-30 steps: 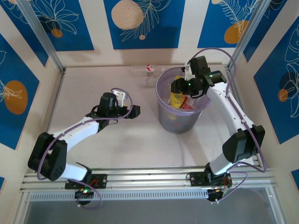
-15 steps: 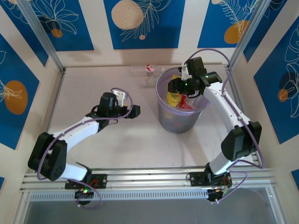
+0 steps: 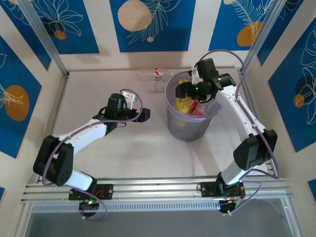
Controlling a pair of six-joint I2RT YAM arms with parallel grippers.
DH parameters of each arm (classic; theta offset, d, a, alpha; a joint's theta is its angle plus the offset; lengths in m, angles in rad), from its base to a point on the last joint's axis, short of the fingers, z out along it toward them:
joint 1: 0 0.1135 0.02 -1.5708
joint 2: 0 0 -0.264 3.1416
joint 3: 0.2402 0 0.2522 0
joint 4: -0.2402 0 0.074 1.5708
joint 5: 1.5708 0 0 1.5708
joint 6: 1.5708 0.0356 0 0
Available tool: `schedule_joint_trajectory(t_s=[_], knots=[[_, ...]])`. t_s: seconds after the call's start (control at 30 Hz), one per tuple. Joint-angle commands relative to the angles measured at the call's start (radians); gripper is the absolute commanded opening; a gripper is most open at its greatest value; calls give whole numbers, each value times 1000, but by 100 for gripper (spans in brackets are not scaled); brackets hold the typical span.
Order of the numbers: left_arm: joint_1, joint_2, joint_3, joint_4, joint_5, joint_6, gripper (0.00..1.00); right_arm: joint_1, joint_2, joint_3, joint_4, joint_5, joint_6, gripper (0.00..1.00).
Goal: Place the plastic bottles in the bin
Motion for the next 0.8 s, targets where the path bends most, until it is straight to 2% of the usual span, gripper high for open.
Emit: schedule_joint_trajectory(t_s=[0.0,0.33,0.57,0.63,0.77], knots=[[4,27,63,-44,22,61,100,4,-4,38,-58,19,-22,79],[23,202,301,-160,55,191,100,0,-76,67,-74,33,-40,83],[49,394,512,-211,84,279,100,-30,-164,48,-40,-37,-17,84],[61,454,567,-198,102,272,100,-45,-197,27,-25,-62,-5,84],[86,588,677,-135,155,165,100,-81,-266,-33,9,-114,27,83]])
